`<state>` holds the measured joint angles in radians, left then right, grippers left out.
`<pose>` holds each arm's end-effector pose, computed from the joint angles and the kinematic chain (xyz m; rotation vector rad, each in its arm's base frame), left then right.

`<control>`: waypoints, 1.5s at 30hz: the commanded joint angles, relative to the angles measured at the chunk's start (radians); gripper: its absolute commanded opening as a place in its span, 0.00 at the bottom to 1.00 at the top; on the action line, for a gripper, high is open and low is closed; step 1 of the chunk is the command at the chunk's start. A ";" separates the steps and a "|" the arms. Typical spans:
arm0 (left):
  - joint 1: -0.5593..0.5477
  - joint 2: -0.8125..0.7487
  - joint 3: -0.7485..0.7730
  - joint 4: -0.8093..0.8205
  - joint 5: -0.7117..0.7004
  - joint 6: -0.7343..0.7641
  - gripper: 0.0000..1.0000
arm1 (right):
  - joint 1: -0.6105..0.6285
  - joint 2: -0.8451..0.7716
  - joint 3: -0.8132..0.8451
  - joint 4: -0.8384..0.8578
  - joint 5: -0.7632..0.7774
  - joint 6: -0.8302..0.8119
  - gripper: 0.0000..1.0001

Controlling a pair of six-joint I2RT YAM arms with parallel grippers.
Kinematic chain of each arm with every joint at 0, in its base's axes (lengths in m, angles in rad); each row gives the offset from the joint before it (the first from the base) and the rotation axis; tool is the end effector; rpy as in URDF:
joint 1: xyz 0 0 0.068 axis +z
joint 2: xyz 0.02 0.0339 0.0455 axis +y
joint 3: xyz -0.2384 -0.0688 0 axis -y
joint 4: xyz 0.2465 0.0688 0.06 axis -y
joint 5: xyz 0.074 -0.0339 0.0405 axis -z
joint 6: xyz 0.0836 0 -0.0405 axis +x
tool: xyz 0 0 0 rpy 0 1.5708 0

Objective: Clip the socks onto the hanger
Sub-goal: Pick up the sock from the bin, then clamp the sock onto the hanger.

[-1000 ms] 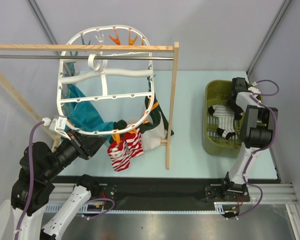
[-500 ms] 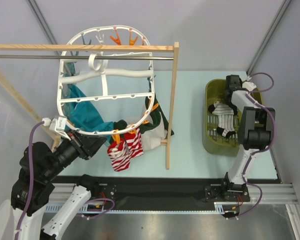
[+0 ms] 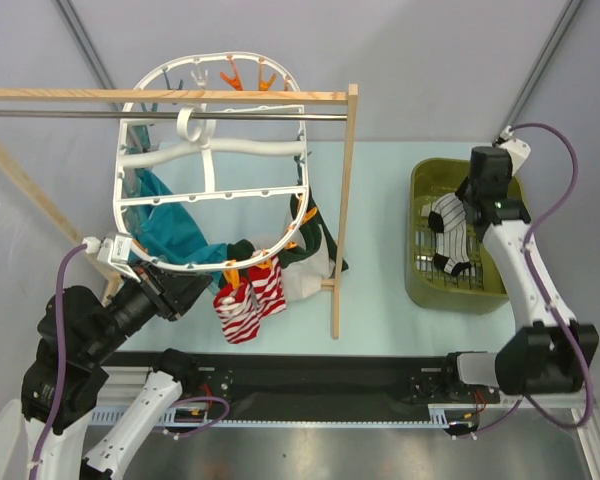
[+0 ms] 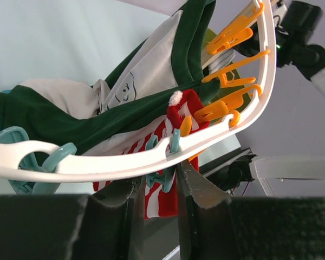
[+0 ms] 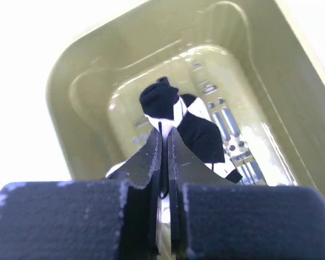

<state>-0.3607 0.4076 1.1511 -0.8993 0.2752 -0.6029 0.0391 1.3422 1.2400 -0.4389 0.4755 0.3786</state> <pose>0.0804 -0.0546 0.3951 -0.0059 1.8158 -0.9358 0.3457 -0.0248 0.3038 0.6191 1.9598 -0.2439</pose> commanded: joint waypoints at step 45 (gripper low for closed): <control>-0.003 0.005 0.068 0.068 0.088 -0.210 0.00 | 1.254 -0.069 -0.074 0.640 -0.902 0.134 0.00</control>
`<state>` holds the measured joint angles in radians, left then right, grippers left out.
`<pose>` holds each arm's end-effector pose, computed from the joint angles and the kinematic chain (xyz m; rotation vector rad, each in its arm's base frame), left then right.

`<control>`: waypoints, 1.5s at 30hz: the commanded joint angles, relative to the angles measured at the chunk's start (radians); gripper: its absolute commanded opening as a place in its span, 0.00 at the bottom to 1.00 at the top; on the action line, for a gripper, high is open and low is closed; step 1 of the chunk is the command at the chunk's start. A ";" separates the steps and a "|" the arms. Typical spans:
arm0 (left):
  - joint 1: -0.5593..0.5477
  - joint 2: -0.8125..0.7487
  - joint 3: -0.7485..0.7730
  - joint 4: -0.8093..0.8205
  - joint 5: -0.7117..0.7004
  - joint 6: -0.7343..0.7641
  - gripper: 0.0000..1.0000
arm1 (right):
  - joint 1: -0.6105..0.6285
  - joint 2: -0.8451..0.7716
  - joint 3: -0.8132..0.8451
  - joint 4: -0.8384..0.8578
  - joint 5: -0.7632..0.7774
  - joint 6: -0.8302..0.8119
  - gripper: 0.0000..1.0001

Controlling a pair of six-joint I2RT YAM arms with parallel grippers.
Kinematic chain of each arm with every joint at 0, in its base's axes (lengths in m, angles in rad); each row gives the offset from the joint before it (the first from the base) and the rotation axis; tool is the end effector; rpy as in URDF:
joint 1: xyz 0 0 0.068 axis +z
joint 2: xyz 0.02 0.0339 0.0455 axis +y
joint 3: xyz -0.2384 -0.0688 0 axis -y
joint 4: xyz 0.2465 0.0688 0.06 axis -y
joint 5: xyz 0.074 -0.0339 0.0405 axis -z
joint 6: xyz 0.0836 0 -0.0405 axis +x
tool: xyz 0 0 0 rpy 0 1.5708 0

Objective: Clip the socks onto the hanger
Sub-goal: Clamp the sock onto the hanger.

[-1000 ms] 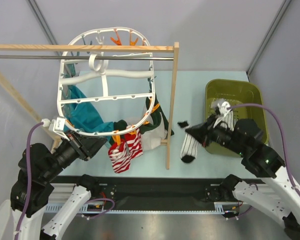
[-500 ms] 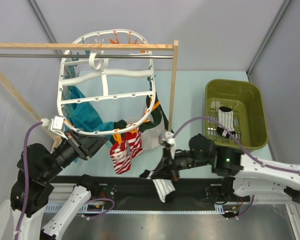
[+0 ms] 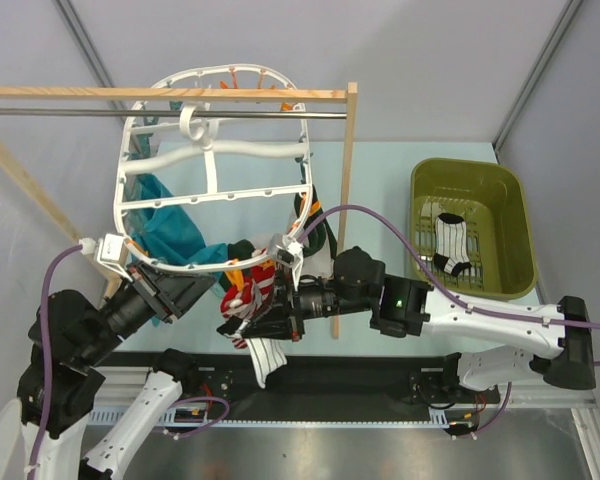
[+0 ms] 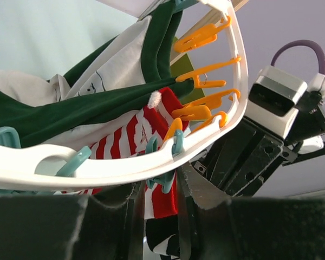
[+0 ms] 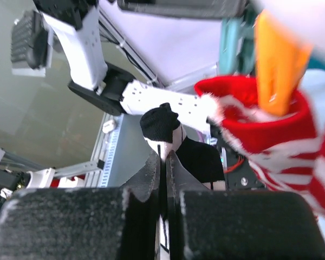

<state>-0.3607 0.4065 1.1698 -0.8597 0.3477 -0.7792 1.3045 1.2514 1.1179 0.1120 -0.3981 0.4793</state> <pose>0.0737 -0.0583 0.4068 -0.0917 1.7926 -1.1305 0.0604 0.3447 0.3633 -1.0711 1.5406 1.6353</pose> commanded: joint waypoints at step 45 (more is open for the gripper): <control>-0.003 -0.001 0.039 0.106 0.122 -0.038 0.00 | -0.162 0.109 0.043 0.267 -0.219 0.269 0.00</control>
<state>-0.3595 0.4046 1.1919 -0.8234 0.3584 -0.8036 1.1500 1.3411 1.1374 0.3656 -0.6216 0.7292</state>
